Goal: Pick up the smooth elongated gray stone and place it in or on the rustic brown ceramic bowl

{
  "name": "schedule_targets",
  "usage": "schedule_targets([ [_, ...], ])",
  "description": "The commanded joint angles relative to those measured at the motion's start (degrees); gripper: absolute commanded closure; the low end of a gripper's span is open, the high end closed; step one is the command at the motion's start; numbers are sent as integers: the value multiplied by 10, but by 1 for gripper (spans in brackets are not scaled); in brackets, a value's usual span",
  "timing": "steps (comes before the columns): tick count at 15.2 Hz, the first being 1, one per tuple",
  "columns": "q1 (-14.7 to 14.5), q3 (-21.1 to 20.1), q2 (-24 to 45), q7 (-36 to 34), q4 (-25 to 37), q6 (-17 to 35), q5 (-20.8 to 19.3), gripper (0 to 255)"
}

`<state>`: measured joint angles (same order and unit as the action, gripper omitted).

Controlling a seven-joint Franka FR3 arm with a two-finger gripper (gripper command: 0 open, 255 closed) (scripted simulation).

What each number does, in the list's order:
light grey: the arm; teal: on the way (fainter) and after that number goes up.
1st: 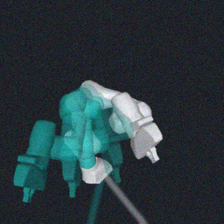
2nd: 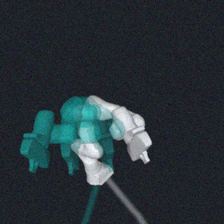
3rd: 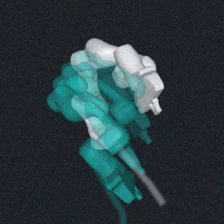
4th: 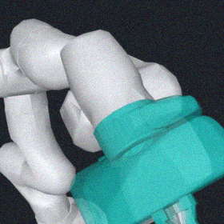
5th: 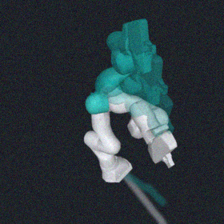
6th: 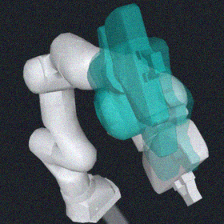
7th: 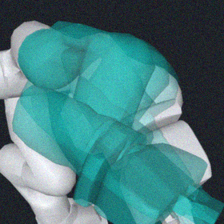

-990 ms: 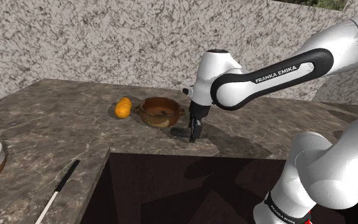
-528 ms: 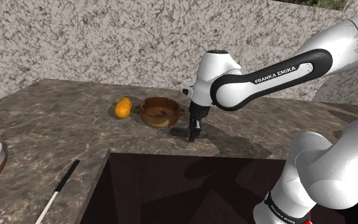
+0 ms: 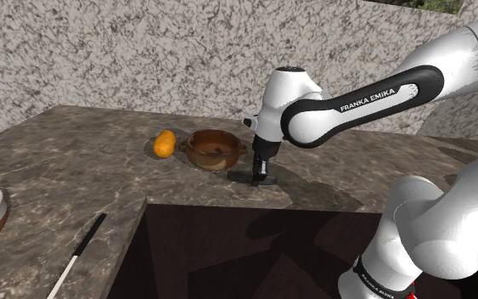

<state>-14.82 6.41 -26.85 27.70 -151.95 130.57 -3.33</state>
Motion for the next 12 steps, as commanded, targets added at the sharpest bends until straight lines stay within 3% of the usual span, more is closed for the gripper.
schedule_targets([
  [1, 0, 0, 0, 0, 0, 0, 0, 255],
  [12, 0, -5, -38, -1, 59, -97, 2, 255],
])
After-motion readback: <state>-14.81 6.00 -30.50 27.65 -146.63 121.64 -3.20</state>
